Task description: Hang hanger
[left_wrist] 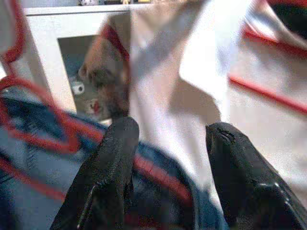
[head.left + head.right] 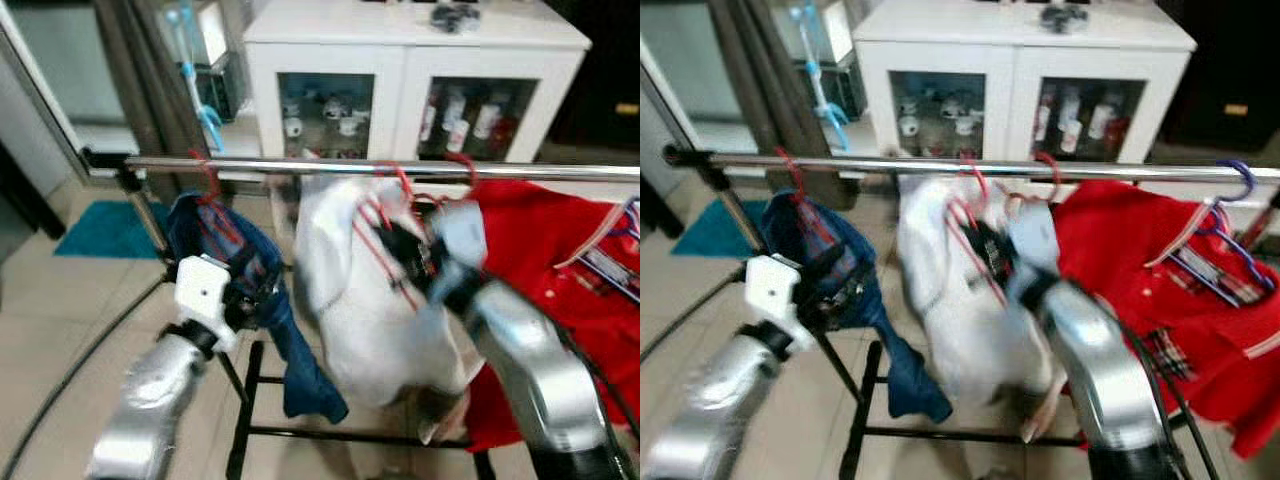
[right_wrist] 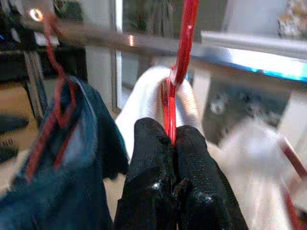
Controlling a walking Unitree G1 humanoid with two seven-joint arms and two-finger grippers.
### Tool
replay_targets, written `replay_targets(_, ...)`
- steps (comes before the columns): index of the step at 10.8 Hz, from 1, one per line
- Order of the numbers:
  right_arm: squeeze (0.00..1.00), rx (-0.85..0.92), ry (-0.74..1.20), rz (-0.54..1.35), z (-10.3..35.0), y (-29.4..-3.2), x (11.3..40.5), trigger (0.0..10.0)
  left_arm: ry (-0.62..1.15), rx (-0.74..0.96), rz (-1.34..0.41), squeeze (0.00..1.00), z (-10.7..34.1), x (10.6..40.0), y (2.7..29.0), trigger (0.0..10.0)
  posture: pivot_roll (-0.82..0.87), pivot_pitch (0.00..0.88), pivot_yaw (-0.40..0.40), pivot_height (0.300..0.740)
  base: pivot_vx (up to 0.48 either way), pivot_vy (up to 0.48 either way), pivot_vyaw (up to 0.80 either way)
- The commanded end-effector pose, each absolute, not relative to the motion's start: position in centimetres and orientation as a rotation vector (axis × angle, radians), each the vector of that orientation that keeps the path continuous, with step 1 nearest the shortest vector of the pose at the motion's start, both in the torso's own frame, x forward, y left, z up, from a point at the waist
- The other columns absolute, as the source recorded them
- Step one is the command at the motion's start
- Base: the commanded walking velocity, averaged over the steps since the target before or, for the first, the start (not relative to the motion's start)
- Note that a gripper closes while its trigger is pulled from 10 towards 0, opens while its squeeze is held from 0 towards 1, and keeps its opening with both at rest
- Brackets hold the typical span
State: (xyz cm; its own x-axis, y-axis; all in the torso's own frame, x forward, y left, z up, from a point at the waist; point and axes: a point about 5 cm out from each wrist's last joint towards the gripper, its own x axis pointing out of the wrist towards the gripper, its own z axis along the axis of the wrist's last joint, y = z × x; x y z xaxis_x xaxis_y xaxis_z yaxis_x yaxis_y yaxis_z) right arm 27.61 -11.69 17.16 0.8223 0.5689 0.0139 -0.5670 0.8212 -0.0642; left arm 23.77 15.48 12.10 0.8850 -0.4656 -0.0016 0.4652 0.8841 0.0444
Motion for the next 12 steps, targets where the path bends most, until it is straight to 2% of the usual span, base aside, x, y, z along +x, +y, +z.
replay_targets(1, 0.00, -0.054, -0.062, 0.581, 18.4, -11.6, 28.1, 10.0, -0.002, 0.047, -0.511, 0.00, 12.5, 23.6, 15.5, 10.0, -0.04, 0.000, 0.047, 0.740, 0.000, 0.000, 0.00)
replay_targets(4, 0.00, -0.012, 0.064, 0.427, 18.5, -11.2, 32.4, 10.0, 0.030, 0.102, -0.603, 0.00, 13.4, 24.1, 15.6, 10.0, -0.03, 0.000, 0.054, 0.740, 0.000, 0.000, 0.00)
replay_targets(6, 0.00, -0.020, 0.179, 0.341, 17.5, -10.9, 34.9, 10.0, 0.021, 0.114, -0.601, 0.00, 14.1, 24.3, 15.9, 10.0, -0.02, 0.000, 0.046, 0.740, 0.000, 0.000, 0.00)
replay_targets(7, 0.00, -0.026, 0.295, 0.316, 16.0, -10.6, 35.6, 10.0, 0.025, 0.121, -0.605, 0.00, 14.2, 24.4, 16.0, 10.0, -0.01, 0.000, 0.043, 0.740, 0.000, 0.000, 0.00)
replay_targets(8, 0.00, -0.064, 0.439, 0.381, 13.8, -9.9, 34.7, 10.0, 0.045, 0.128, -0.610, 0.00, 13.9, 24.1, 15.9, 10.0, -0.01, 0.000, 0.045, 0.740, 0.000, 0.000, 0.00)
replay_targets(9, 0.00, -0.046, 0.476, 0.423, 13.0, -9.4, 33.9, 10.0, 0.061, 0.127, -0.605, 0.00, 13.7, 24.0, 15.8, 10.0, 0.00, 0.000, 0.040, 0.740, 0.000, 0.000, 0.00)
replay_targets(10, 1.00, -0.043, 0.440, 0.440, 13.2, -9.3, 33.8, 10.0, 0.074, 0.129, -0.588, 0.00, 13.4, 24.0, 15.9, 10.0, 0.00, 0.000, 0.039, 0.740, 0.000, 0.000, 0.00)
replay_targets(12, 1.00, 0.042, 0.370, 0.466, 14.2, -9.5, 33.7, 10.0, 0.088, 0.123, -0.557, 0.00, 13.1, 24.0, 16.1, 10.0, 0.00, 0.000, 0.038, 0.740, 0.000, 0.000, 0.00)
